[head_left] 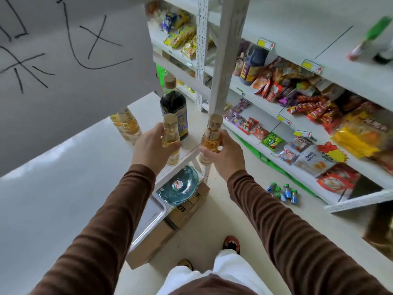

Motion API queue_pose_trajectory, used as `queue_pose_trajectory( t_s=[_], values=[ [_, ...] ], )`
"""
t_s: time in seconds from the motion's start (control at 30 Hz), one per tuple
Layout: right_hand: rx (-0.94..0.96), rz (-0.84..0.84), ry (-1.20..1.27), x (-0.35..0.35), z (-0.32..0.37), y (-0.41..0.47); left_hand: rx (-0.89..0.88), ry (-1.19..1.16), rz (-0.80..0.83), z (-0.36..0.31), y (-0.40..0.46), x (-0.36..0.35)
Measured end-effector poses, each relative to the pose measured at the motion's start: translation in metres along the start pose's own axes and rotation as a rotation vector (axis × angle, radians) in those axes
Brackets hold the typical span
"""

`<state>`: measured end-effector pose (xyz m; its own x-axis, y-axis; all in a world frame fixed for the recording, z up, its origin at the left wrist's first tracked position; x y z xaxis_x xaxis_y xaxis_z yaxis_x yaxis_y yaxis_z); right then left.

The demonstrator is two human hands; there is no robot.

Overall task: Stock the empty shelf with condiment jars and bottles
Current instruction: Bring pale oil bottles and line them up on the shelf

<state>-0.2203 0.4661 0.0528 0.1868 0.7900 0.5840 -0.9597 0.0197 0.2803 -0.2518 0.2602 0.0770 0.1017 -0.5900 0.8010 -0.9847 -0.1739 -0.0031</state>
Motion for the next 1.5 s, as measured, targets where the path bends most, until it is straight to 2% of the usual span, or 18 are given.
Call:
queue_pose_trajectory(
  t_s=[0.23,0.53,0.83,1.23,1.5],
  values=[
    [-0.124,-0.191,-0.017,0.108,-0.064,-0.012,-0.131,-0.010,0.162,-0.118,-0.014,-0.071],
    [-0.211,-0.384,-0.106,0.311,-0.186,-0.033,-0.305,-0.114,0.368,-0.333,-0.045,-0.217],
    [-0.303,-0.508,-0.230,0.491,-0.291,-0.022,-0.473,-0.165,0.466,-0.537,-0.054,-0.325],
    [-0.410,-0.690,-0.336,0.596,-0.406,0.066,-0.654,-0.189,0.573,-0.748,0.031,-0.463],
    [-0.470,-0.751,-0.313,0.641,-0.468,0.109,-0.642,-0.170,0.675,-0.847,0.060,-0.555]
  ],
)
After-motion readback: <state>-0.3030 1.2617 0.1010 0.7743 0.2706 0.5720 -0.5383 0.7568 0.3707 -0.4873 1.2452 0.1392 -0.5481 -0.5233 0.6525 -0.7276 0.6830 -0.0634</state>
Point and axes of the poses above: each hand's wrist, its own y-axis towards the middle knuckle, its own x-axis out of the back of the hand, z = x × y, the point moved 1 cm from there along y, towards the middle knuckle, and after that the axes turned 15 degrees about x, right-handed, at the moved point
